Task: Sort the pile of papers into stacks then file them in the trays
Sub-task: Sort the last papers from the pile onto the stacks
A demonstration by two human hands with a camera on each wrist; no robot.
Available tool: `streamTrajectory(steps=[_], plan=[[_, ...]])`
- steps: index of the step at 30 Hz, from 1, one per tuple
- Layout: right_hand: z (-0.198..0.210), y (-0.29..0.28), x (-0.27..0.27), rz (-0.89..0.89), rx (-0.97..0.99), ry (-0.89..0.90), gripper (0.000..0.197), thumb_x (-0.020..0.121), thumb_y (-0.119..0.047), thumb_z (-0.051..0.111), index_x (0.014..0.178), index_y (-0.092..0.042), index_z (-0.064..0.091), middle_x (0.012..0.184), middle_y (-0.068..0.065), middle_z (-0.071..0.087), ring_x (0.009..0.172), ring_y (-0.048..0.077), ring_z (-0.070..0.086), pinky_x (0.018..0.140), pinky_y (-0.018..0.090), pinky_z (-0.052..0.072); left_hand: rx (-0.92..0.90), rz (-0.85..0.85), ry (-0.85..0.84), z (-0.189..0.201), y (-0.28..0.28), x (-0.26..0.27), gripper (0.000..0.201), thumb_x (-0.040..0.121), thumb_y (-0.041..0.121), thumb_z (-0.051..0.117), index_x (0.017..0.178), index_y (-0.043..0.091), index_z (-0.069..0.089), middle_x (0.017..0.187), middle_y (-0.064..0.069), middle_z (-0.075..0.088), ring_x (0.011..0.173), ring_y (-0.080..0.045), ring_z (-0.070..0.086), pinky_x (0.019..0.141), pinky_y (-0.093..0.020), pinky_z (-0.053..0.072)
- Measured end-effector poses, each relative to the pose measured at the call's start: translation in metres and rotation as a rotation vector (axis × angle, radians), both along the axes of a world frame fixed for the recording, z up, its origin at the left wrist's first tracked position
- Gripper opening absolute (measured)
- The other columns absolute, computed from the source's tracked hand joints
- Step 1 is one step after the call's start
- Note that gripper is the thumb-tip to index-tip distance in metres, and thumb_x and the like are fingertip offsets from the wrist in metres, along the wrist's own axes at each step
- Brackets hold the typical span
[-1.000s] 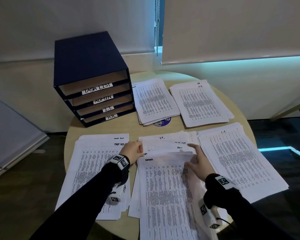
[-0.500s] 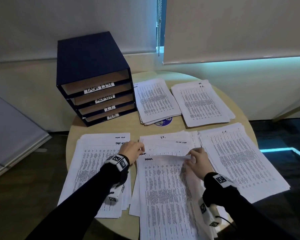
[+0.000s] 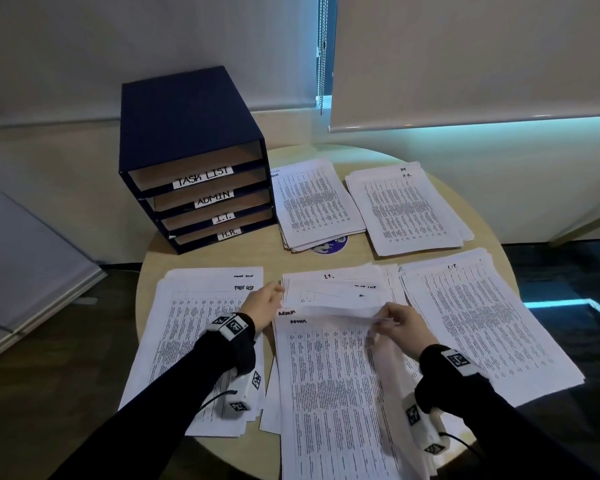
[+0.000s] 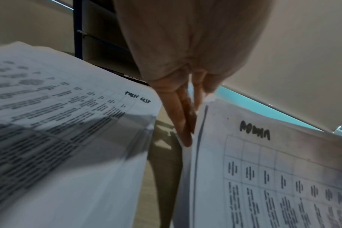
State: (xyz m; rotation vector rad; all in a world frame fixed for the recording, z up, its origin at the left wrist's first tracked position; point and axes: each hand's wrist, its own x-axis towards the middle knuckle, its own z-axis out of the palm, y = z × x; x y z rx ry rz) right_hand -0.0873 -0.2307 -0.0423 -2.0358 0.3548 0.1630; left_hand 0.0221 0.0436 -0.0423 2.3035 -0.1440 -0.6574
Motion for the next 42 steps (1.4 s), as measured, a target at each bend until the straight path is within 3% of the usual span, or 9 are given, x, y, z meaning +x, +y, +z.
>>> streamTrajectory(steps=[8,13,19,23,26,30,35,38,42], plan=[[0.005,-0.002,-0.007,-0.039,0.020,-0.030,0.056,0.080,0.004,0.065,0.125,-0.023,0.046,0.105,-0.005,0.054,0.094,0.010,0.049,0.078,0.025,0.041,0.322,-0.228,-0.227,-0.005,-0.013,0.009,0.017,0.083,0.029,0.072,0.081,0.020,0.058,0.090,0.003,0.055,0.086,-0.017,0.053,0.074,-0.027,0.044],[-0.004,-0.005,-0.005,0.059,-0.154,-0.039,0.031,0.080,-0.003,0.065,0.074,-0.032,0.057,0.090,0.000,0.060,0.090,0.023,0.056,0.074,0.027,0.040,0.300,-0.350,-0.341,0.005,-0.013,0.004,0.018,0.088,0.025,0.068,0.077,0.019,0.056,0.086,0.003,0.056,0.082,-0.017,0.054,0.072,-0.026,0.042],[-0.007,-0.005,-0.005,-0.029,-0.224,-0.036,0.018,0.077,-0.004,0.070,0.070,-0.019,0.062,0.138,0.004,0.041,0.129,0.025,0.032,0.104,0.038,0.026,0.027,-0.356,-0.159,0.017,-0.002,-0.011,0.003,0.088,0.022,0.068,0.087,0.022,0.070,0.097,0.004,0.066,0.091,-0.012,0.060,0.086,-0.027,0.048],[-0.003,-0.003,-0.004,-0.033,-0.065,-0.003,0.012,0.074,0.002,0.067,0.069,-0.009,0.064,0.115,0.000,0.061,0.108,0.021,0.054,0.095,0.035,0.043,-0.019,-0.413,0.002,0.020,0.003,-0.020,0.010,0.087,0.019,0.068,0.081,0.027,0.065,0.110,0.006,0.063,0.099,-0.006,0.058,0.090,-0.022,0.046],[0.000,0.001,-0.005,-0.060,-0.019,0.003,0.020,0.075,0.007,0.061,0.065,-0.010,0.059,0.067,-0.006,0.062,0.070,0.018,0.055,0.057,0.017,0.039,-0.020,-0.337,0.071,0.021,0.005,-0.022,0.010,0.089,0.024,0.065,0.095,0.017,0.068,0.121,0.003,0.061,0.105,-0.010,0.058,0.092,-0.024,0.046],[-0.001,-0.002,-0.005,-0.240,0.141,-0.024,0.021,0.076,0.007,0.064,0.088,-0.008,0.057,0.077,0.004,0.060,0.072,0.019,0.052,0.061,0.027,0.039,-0.312,0.073,0.431,0.010,0.002,-0.024,0.075,0.077,0.074,0.055,0.136,0.030,0.043,0.135,-0.008,0.050,0.120,-0.028,0.054,0.102,-0.047,0.044],[-0.017,-0.004,-0.009,-0.359,0.231,0.235,0.048,0.074,0.004,0.069,0.112,-0.010,0.044,0.095,0.012,0.058,0.085,0.027,0.055,0.068,0.031,0.044,-0.278,0.121,0.498,-0.022,-0.008,-0.037,0.081,0.087,0.020,0.068,0.149,0.024,0.016,0.132,-0.010,0.054,0.108,-0.026,0.061,0.087,-0.036,0.053],[-0.018,-0.004,-0.007,-0.330,0.207,0.295,0.029,0.079,0.009,0.057,0.107,0.005,0.060,0.096,0.023,0.065,0.081,0.029,0.059,0.070,0.039,0.053,-0.280,0.184,0.444,-0.033,-0.016,-0.035,0.073,0.086,0.035,0.062,0.147,0.028,0.024,0.150,-0.008,0.039,0.130,-0.026,0.045,0.106,-0.043,0.039],[0.041,-0.007,0.015,-0.398,0.536,0.051,0.025,0.086,0.003,0.057,0.107,-0.008,0.063,0.101,0.019,0.066,0.082,0.031,0.063,0.070,0.038,0.052,-0.474,0.352,0.225,0.029,-0.041,-0.026,0.062,0.096,0.040,0.050,0.147,0.027,0.018,0.154,-0.007,0.028,0.138,-0.029,0.035,0.114,-0.050,0.028]])
